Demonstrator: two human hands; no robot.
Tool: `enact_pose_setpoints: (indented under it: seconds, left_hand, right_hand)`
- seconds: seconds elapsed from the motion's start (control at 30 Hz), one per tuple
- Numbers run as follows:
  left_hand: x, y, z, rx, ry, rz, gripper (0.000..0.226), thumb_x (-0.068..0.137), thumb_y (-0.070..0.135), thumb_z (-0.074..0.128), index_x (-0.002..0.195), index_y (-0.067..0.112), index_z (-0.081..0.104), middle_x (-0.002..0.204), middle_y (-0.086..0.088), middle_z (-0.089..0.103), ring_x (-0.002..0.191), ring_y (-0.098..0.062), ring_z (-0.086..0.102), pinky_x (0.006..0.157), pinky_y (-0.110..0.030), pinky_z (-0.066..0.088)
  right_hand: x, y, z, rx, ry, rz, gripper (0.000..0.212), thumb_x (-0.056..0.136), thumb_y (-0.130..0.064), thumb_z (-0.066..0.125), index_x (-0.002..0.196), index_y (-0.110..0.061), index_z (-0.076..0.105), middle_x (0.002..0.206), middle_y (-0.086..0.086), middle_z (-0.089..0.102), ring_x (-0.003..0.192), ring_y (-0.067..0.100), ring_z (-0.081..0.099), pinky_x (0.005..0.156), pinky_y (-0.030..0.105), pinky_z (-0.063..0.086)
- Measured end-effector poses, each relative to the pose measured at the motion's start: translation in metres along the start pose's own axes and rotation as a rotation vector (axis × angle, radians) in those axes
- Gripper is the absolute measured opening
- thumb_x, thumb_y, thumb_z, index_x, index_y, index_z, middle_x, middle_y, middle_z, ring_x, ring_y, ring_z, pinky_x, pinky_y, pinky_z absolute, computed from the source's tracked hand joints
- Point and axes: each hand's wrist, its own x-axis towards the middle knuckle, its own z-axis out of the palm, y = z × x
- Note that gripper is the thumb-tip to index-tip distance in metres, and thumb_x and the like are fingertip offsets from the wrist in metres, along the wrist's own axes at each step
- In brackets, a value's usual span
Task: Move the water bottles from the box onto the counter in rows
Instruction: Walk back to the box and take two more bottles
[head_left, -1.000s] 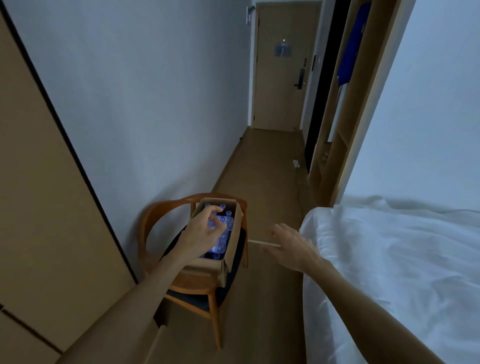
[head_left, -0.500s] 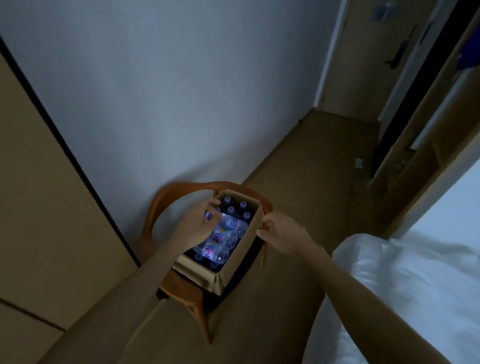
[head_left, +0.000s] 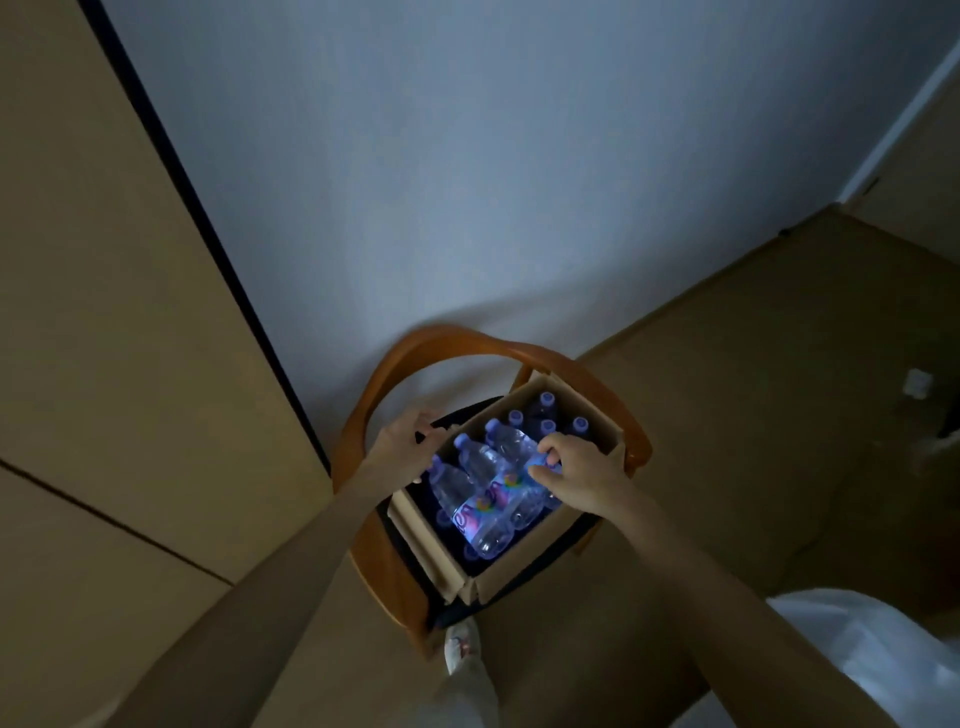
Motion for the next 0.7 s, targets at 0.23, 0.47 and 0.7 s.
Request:
enact_pose_setpoints:
  seconds: [0.23,0.47,0.7]
  left_hand:
    - [0.073,-0.05,0.017,-0.017,-0.104,-0.322,0.022,0.094,0.028,0.054,0.115,0.023,0.053,0.089,-0.006,0.064,0.062,-0.017,0.064,0.048,-0.029,0.056]
    - [0.107,-0.081,0.032,0.073,-0.28,-0.456,0.021,0.096,0.031,0.047,0.114,0.021,0.044,0.092,-0.009,0.06,0.068,-0.022,0.065,0.048,-0.028,0.054]
    - [0.116,-0.087,0.059,0.0,-0.255,-0.525,0.043,0.094,0.026,0.059,0.131,0.011,0.042,0.101,-0.019,0.062,0.063,-0.022,0.06,0.052,-0.028,0.053]
  right_hand:
    - [0.091,0.01,0.007,-0.037,-0.199,0.033,0.045,0.095,-0.049,0.052,0.13,-0.02,0.049,0.122,-0.003,0.055,0.106,0.016,0.056,0.089,0.037,0.047]
    - [0.149,0.011,0.024,-0.042,-0.312,0.036,0.04,0.095,-0.043,0.055,0.125,-0.017,0.053,0.115,0.0,0.06,0.103,0.019,0.058,0.09,0.039,0.048]
    - [0.181,0.013,0.035,-0.035,-0.423,0.019,0.038,0.096,-0.042,0.054,0.125,-0.016,0.055,0.112,-0.001,0.061,0.097,0.015,0.058,0.082,0.03,0.047]
